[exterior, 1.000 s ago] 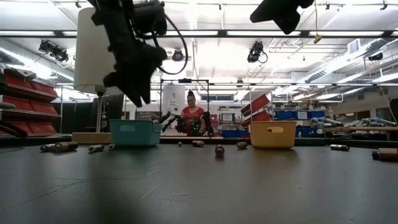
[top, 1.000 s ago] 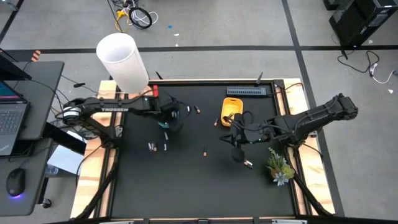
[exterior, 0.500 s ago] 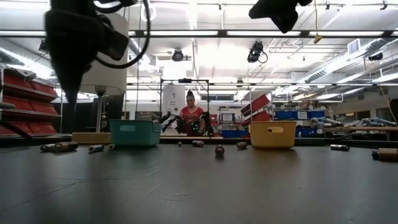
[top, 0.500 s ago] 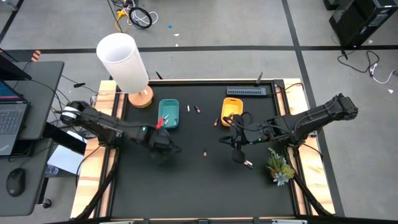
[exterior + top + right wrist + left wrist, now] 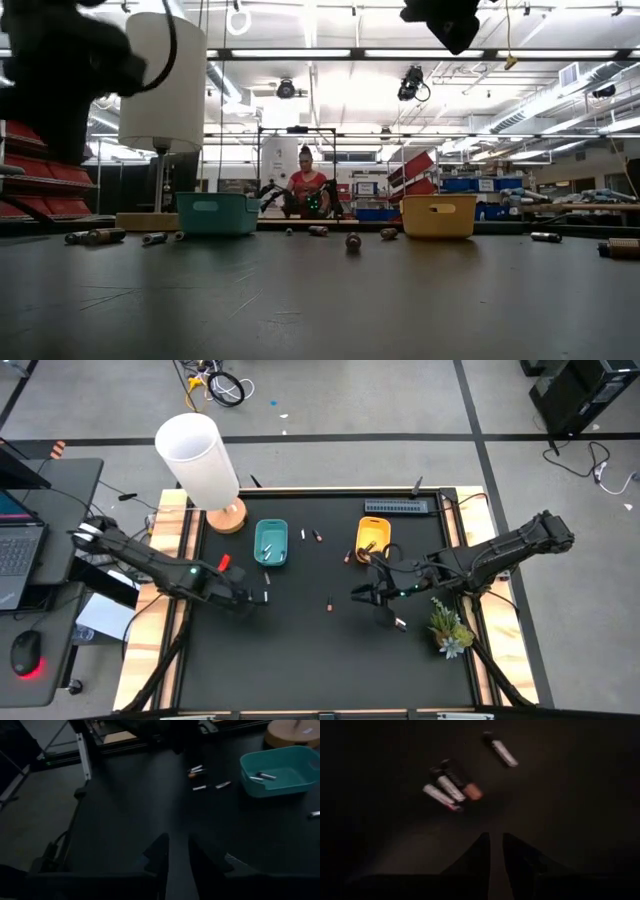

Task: Sort batteries
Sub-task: Put the silver battery into the blue bin

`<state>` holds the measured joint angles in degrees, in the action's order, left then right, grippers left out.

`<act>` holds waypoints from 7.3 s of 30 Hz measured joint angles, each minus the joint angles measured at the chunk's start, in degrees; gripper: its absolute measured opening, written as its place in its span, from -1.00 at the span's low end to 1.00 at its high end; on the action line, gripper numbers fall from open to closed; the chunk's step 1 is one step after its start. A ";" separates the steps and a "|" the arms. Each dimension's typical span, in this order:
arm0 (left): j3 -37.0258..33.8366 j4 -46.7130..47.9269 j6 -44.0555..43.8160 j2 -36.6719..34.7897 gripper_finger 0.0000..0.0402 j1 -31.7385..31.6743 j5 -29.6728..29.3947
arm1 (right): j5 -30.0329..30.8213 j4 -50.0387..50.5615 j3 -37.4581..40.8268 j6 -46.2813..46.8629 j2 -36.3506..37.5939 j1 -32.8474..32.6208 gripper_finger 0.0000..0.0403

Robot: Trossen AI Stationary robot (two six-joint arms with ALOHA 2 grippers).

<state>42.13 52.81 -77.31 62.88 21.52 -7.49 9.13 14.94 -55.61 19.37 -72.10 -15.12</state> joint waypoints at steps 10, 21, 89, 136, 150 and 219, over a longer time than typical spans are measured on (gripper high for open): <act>-8.63 -8.50 -15.15 -1.17 -0.69 -0.11 -6.96 | 0.26 -0.41 0.00 0.00 0.00 4.46 -0.61; -8.66 -5.68 -18.39 3.22 -0.22 -0.13 -12.02 | 0.26 -1.66 0.00 -0.16 0.00 7.77 -0.66; -8.55 -9.42 -20.54 16.19 -0.72 2.56 -8.21 | -4.87 -6.61 0.00 -3.95 0.00 11.04 -0.90; -2.54 -7.85 -17.40 16.63 -0.40 2.62 -15.13 | -4.83 -7.55 0.00 -4.51 0.00 11.00 -0.91; -12.40 -21.31 -19.15 16.96 -0.63 3.88 -21.53 | -4.83 -7.56 0.00 -4.42 -0.01 9.86 -0.91; -5.31 -5.60 -25.15 25.98 0.02 22.49 -50.62 | -5.66 -7.65 -0.74 -4.53 -0.02 6.45 -0.89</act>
<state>36.82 47.21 -102.45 88.86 44.01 -58.11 3.46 7.29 -56.36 14.83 -72.12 -8.67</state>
